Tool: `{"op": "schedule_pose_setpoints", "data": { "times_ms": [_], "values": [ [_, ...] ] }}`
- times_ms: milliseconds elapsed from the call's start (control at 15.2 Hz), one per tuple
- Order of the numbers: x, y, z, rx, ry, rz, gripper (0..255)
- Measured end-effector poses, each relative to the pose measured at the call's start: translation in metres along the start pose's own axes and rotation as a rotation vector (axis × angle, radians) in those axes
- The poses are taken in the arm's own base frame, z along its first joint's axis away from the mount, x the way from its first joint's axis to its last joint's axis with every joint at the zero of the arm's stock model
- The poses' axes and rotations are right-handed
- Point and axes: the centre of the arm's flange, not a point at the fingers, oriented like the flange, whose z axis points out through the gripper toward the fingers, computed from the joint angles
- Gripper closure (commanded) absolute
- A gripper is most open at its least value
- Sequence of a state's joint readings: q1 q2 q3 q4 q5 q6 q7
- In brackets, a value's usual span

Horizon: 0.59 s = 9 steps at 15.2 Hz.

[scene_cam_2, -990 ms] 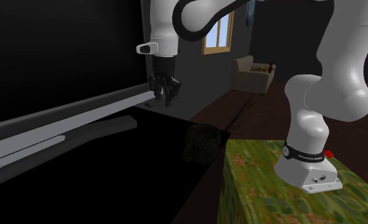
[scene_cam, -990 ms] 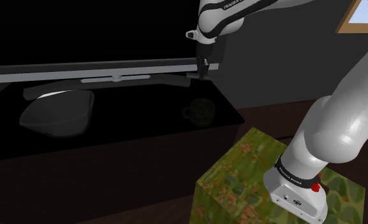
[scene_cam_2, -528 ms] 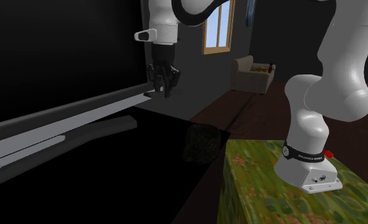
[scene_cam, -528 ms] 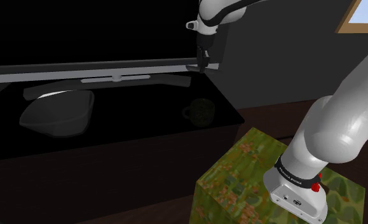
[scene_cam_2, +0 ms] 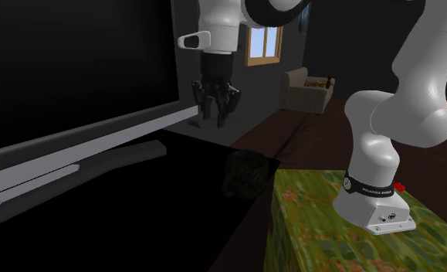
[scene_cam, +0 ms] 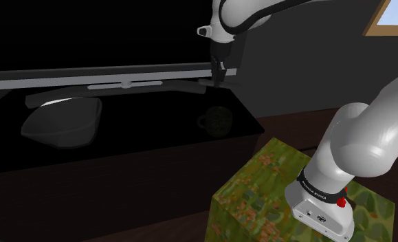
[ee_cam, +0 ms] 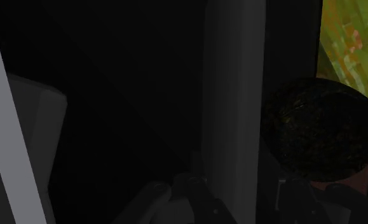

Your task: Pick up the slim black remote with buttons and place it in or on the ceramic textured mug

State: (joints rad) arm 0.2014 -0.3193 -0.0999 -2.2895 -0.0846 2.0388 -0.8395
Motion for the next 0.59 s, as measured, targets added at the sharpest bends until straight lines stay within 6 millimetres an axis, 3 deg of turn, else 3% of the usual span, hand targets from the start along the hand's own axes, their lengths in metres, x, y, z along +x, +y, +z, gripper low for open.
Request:
{"op": "schedule_pose_setpoints", "data": {
  "times_ms": [462, 594],
  "values": [
    [0.032, -0.084, -0.001, 0.000, 0.000, -0.001, 255],
    [0.036, -0.099, 0.002, 0.000, 0.000, 0.000, 255]
  ]
}}
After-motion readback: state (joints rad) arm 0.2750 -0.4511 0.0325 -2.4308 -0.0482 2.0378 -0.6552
